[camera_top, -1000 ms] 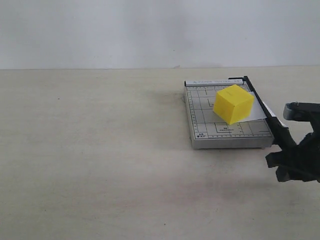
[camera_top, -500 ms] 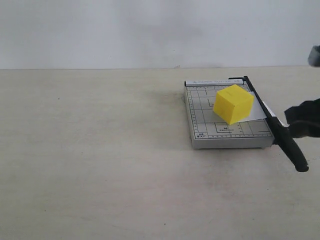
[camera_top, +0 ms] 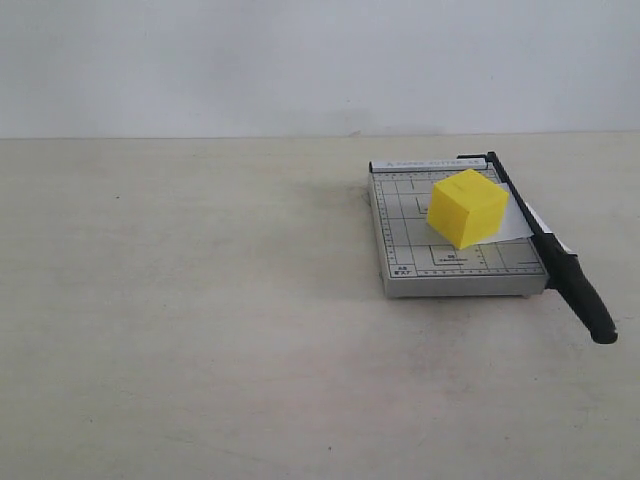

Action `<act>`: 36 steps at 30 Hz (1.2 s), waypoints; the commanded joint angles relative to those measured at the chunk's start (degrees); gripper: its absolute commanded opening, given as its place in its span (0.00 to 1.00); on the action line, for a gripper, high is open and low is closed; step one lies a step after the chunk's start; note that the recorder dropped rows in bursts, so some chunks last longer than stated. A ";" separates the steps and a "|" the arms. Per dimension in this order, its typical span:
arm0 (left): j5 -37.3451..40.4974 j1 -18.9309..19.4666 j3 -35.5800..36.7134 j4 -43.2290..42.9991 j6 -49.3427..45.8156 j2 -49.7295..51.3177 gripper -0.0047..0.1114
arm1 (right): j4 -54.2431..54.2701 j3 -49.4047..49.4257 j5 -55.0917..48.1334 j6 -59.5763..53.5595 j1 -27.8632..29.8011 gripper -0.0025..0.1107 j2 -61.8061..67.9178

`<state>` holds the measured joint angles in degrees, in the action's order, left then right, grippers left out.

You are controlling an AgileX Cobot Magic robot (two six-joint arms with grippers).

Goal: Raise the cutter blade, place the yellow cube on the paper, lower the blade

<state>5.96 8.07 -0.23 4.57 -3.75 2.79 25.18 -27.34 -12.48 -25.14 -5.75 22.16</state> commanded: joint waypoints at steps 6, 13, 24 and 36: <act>2.54 -0.34 0.23 -0.14 0.46 -2.79 0.08 | 3.39 19.32 12.48 -3.80 -0.87 0.02 -18.69; 3.58 -0.34 0.23 -0.14 0.46 -2.79 0.08 | 1.87 27.34 7.05 -4.07 -0.62 0.02 -19.35; 6.12 -0.34 0.23 -0.14 0.46 -2.79 0.08 | -29.21 27.34 -6.65 21.04 2.05 0.02 -22.16; 13.41 -0.34 0.23 -0.14 0.36 -2.79 0.08 | -19.48 27.34 -7.41 16.20 3.40 0.02 -22.16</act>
<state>19.42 8.07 -0.20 4.47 -3.75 0.22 5.35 0.03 -20.10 -8.66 -2.65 0.37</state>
